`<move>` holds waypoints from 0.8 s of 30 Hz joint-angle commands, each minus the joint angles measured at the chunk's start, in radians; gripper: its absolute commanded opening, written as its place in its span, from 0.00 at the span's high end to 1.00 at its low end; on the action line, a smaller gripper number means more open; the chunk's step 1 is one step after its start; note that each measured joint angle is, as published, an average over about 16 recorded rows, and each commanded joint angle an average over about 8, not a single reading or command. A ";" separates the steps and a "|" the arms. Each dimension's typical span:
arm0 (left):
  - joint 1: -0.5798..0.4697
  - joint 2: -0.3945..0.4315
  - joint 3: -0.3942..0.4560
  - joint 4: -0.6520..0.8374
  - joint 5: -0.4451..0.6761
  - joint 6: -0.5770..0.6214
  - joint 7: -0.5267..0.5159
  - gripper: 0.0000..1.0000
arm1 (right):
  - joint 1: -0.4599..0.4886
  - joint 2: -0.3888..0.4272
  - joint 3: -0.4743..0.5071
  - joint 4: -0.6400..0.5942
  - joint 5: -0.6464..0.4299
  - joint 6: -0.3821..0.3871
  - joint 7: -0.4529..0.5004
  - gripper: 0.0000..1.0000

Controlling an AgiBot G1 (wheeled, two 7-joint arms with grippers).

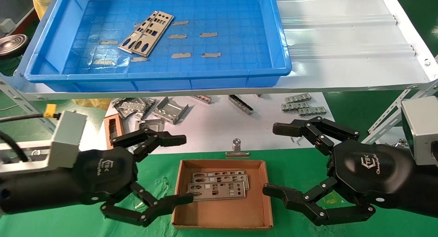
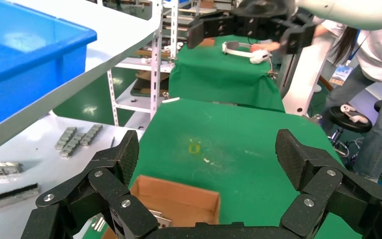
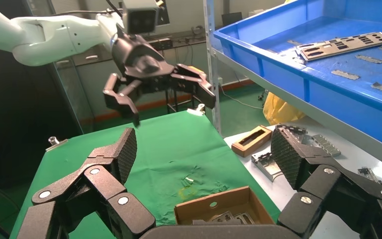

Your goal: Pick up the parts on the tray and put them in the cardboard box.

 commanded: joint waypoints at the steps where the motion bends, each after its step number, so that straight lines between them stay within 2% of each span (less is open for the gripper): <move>1: 0.012 -0.016 -0.020 -0.021 -0.007 0.005 -0.011 0.00 | 0.000 0.000 0.000 0.000 0.000 0.000 0.000 0.00; 16: 0.093 -0.130 -0.162 -0.171 -0.059 0.042 -0.091 0.00 | 0.000 0.000 0.000 0.000 0.000 0.000 0.000 0.00; 24: 0.101 -0.141 -0.176 -0.185 -0.066 0.047 -0.096 0.00 | 0.000 0.000 0.000 0.000 0.000 0.000 0.000 0.00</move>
